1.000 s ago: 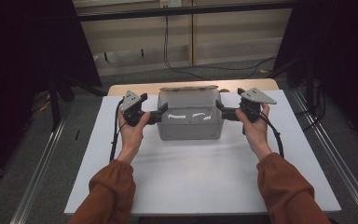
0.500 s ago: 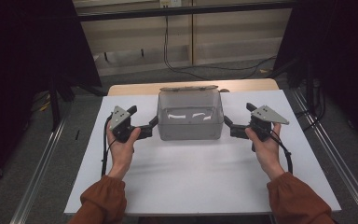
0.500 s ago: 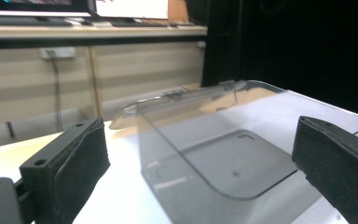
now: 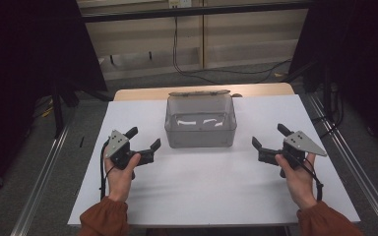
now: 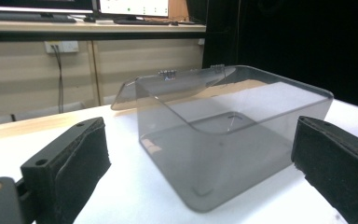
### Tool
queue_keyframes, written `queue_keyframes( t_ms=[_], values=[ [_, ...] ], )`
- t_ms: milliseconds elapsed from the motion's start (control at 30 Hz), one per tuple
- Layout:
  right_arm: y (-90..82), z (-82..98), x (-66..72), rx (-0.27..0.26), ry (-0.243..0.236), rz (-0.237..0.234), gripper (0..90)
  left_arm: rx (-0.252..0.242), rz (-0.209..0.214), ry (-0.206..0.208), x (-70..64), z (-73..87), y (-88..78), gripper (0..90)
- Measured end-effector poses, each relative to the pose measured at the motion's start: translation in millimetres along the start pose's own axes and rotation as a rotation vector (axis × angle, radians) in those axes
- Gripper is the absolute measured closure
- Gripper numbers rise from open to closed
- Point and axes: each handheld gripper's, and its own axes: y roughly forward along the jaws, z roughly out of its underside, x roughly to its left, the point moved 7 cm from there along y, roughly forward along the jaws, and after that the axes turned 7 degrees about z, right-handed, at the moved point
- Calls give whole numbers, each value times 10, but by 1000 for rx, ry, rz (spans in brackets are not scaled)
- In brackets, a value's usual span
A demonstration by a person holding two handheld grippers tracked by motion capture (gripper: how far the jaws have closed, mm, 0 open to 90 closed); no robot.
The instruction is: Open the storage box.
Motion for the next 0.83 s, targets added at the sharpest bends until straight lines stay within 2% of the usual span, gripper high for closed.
queue_keyframes(
  t_ms=[67,200,433,500,567,667,833],
  values=[
    [-80,32,-32,-4,3,13,22,2,-1,-1,-28,48,-76,37],
    [-247,93,-93,-1,22,31,20,6,-29,16,-59,141,-251,36],
    [-509,196,-157,8,31,57,15,-4,-91,-31,-12,269,-492,36],
    [-566,229,-168,10,15,64,10,-6,-115,-35,10,296,-552,36],
    [-605,266,-174,15,-1,72,9,-7,-129,-56,15,324,-594,37],
    [-641,332,-161,37,-30,70,1,4,-117,-65,-6,368,-628,37],
    [-631,315,-155,16,-14,68,3,-5,-127,-61,0,364,-644,37]
  ],
)
